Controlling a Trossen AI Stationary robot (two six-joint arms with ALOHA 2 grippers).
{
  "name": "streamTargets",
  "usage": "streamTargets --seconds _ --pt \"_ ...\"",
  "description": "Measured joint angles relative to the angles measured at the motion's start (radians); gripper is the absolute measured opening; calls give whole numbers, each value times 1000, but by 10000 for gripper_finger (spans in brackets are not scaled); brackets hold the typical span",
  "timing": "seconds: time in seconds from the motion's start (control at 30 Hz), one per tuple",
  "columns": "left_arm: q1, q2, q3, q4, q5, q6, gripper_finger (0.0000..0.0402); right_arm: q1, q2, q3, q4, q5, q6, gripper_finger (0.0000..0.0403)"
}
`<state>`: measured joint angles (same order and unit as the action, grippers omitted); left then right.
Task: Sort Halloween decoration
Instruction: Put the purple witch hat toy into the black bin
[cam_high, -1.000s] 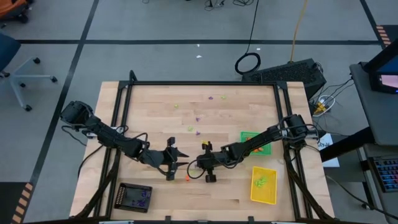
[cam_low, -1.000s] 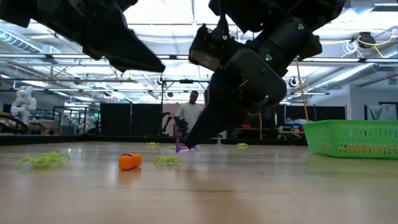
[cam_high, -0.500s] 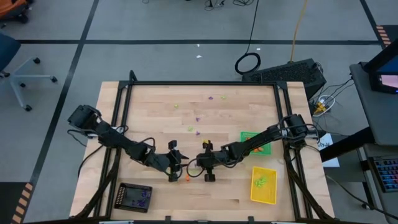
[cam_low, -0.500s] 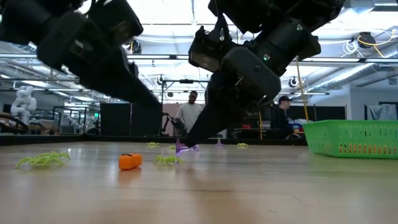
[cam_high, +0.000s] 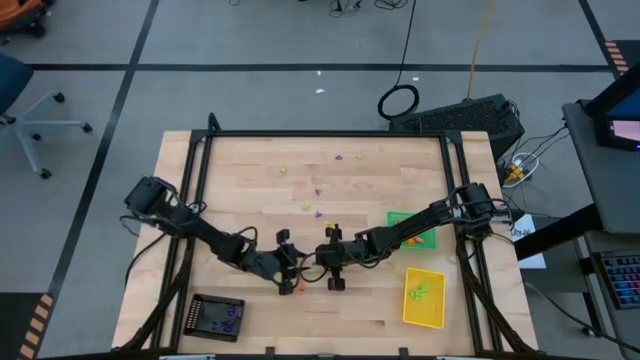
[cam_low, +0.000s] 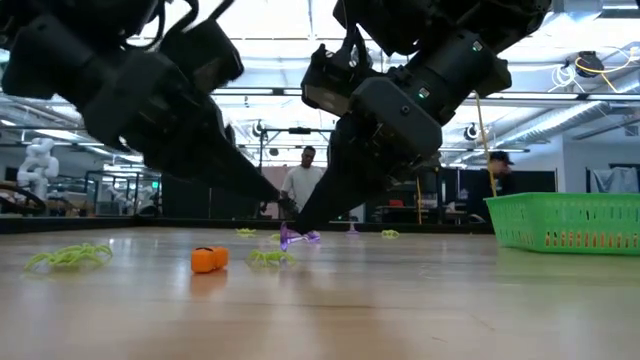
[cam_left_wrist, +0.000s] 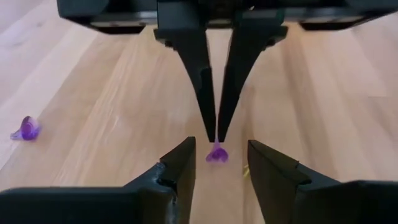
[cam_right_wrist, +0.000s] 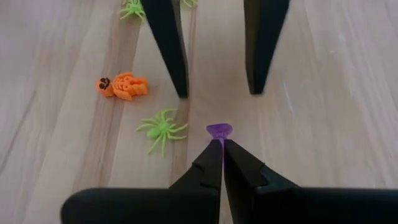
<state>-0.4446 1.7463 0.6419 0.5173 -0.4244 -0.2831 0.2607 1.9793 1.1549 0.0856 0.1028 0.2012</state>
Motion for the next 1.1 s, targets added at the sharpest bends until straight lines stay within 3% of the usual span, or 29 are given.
streamTargets --seconds 0.33,0.57,0.73,1.1 --pt "6 135 86 -3 -62 1 228 0 0 0 0 0 0 0" --pt "15 159 103 -21 -54 -19 233 0 0 0 0 0 4 0" --pt "19 159 102 -65 -39 -50 201 0 0 0 0 0 4 0" --pt "20 159 103 -54 1 -25 88 0 0 0 0 0 4 0"
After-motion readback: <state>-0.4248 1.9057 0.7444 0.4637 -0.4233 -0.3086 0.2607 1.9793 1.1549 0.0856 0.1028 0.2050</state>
